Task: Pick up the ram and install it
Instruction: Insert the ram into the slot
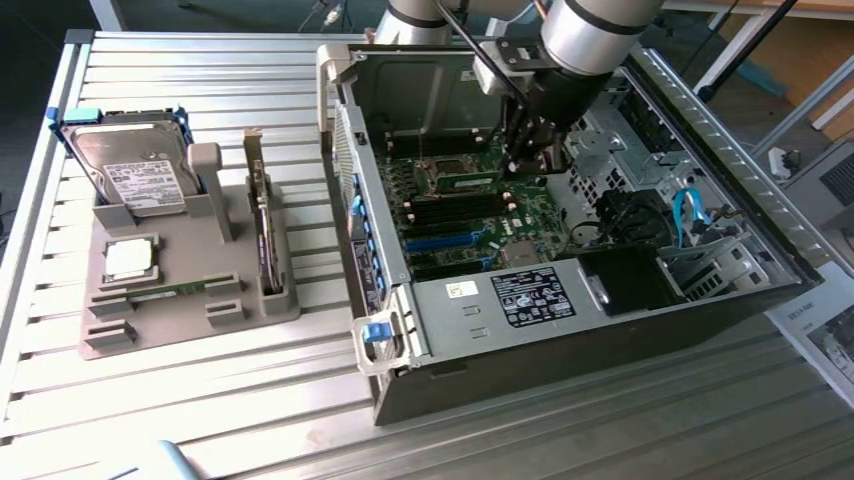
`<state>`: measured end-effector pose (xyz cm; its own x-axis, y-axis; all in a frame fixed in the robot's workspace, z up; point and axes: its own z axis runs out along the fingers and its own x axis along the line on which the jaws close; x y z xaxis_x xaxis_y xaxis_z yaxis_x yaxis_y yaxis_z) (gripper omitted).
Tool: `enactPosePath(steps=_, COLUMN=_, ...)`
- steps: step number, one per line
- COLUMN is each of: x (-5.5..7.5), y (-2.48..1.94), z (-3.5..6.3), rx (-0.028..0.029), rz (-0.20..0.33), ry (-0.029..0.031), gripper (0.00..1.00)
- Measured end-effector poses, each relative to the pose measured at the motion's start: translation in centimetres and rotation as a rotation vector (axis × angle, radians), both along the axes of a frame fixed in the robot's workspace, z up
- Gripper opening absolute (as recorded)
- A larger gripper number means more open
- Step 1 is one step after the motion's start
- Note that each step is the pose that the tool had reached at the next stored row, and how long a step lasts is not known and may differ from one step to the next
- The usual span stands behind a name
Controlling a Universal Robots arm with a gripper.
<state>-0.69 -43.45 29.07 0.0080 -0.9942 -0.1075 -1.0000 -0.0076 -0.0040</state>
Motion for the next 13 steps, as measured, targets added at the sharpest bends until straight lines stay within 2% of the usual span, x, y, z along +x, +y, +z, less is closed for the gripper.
enactPosePath(steps=2, x=0.0, y=0.13, z=-0.49, rx=0.0001, rz=0.0, ry=0.0, gripper=0.12)
enactPosePath(steps=5, x=0.0, y=0.53, z=-1.99, rx=-0.0006, rz=0.0, ry=0.0, gripper=0.12)
enactPosePath(steps=9, x=0.0, y=0.63, z=-2.78, rx=-0.0007, rz=0.0, ry=0.0, gripper=0.12)
enactPosePath(steps=13, x=0.0, y=0.64, z=-2.83, rx=-0.0012, rz=0.0, ry=0.0, gripper=0.12)
